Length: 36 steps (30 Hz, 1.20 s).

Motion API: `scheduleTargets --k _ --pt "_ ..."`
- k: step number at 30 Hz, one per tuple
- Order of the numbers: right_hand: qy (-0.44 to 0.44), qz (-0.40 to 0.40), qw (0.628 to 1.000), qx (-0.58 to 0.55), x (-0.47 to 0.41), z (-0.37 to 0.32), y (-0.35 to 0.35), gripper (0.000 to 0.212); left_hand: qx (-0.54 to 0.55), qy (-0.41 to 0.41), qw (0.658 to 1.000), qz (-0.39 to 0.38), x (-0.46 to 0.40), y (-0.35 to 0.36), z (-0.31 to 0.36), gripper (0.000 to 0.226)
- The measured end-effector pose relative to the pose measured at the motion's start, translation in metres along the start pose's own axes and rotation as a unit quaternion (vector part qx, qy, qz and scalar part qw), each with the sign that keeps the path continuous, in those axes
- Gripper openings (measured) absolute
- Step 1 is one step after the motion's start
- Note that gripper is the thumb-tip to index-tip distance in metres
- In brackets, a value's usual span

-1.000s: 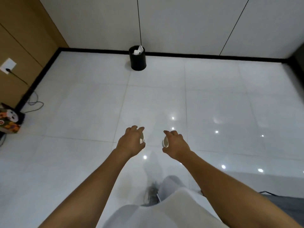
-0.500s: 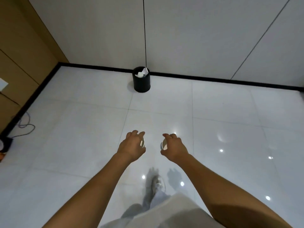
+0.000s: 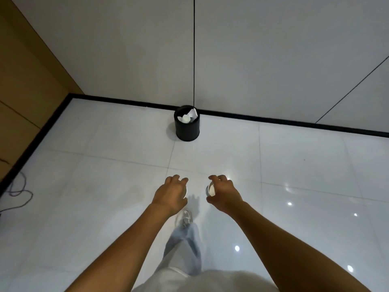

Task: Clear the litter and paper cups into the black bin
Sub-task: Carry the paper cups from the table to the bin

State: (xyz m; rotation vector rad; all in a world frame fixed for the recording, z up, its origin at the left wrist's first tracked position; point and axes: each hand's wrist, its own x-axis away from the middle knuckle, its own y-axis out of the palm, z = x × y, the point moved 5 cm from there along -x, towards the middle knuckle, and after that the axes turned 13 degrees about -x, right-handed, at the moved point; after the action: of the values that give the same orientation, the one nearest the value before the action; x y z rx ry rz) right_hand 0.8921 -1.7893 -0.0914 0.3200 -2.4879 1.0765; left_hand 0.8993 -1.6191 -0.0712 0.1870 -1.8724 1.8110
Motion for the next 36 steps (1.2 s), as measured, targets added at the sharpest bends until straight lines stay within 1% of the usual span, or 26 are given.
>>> scheduleTargets --k 8,14,22,27,32,36 --pt "0.021 0.005 1.0 -0.015 -0.15 -0.073 -0.051 0.071 0.0 0.024 1.0 -0.012 -0.143 -0.081 -0.069 0.064" --pt "0.049 -0.009 0.999 -0.009 -0.247 -0.088 -0.085 0.071 0.013 0.027 0.999 -0.024 -0.242 -0.122 -0.099 0.064" --pt "0.048 -0.03 0.998 -0.013 -0.395 -0.112 -0.134 0.07 0.029 0.003 0.999 -0.028 -0.381 -0.167 -0.13 0.064" --pt "0.076 -0.04 0.996 -0.027 -0.481 -0.114 -0.159 0.071 0.045 -0.006 0.998 -0.031 -0.469 -0.193 -0.149 0.065" --pt "0.131 -0.042 0.988 -0.072 -0.536 -0.113 -0.159 0.071 0.028 0.022 0.998 -0.053 -0.533 -0.206 -0.172 0.064" --pt "0.179 -0.012 0.977 -0.112 -0.581 -0.112 -0.15 0.071 0.001 0.072 0.995 -0.064 -0.592 -0.215 -0.191 0.063"
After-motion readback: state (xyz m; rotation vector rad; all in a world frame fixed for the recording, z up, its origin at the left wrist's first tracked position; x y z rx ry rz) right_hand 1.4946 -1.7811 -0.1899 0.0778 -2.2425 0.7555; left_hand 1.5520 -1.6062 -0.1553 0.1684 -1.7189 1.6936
